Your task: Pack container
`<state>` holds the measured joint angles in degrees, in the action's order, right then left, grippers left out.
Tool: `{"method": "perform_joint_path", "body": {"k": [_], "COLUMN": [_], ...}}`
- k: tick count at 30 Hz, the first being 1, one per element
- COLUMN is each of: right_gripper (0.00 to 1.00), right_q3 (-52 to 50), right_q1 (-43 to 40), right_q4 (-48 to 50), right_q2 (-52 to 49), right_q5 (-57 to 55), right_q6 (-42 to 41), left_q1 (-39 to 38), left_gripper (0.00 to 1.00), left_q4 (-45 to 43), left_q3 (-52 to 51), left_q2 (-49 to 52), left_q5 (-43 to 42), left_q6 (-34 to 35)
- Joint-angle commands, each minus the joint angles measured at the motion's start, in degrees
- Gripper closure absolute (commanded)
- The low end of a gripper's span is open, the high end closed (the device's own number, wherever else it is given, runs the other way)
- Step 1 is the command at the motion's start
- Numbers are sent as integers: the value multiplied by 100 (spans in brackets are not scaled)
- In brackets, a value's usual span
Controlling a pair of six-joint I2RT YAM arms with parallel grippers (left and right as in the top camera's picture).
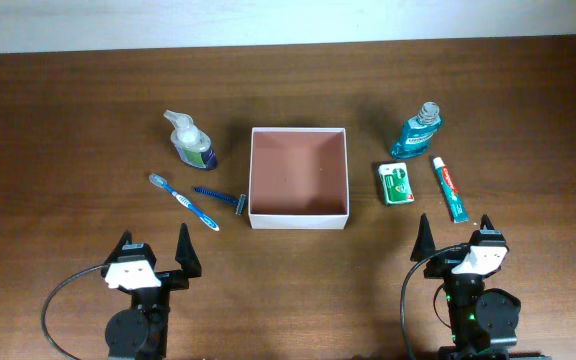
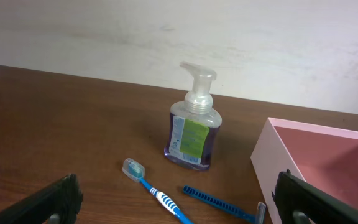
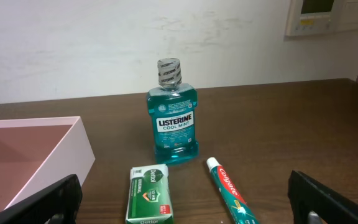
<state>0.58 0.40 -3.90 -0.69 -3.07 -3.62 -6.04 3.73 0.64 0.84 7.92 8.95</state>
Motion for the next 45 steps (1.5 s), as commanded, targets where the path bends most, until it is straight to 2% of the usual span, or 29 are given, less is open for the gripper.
{"method": "perform_joint_path", "body": {"k": [1,33,35,37,45], "right_gripper": [2,1,2,2,2], "right_q3": [-26,-17,103,238,1274], "right_q1": [-44,-44,-44,-44,-44], "right_q4": [-46,-39,-42,-44,-50], "right_q2": [33,33,33,17,-732], "right_q5": [7,9,11,11,-63], "right_q6": [20,-149,-833,-1071,-872], "left_q1": [-20,-20,-20,-20,-20], "left_gripper": [1,1,1,1,1], "left_q4": [24,24,24,24,24], "left_q3": [-13,-13,-13,-13,-13], "left_q2": [-11,-11,-11,-11,-11], "left_q5": [-63,-63,-63,-63,-63], "left_q6": [-111,-111,-111,-111,-111]}}
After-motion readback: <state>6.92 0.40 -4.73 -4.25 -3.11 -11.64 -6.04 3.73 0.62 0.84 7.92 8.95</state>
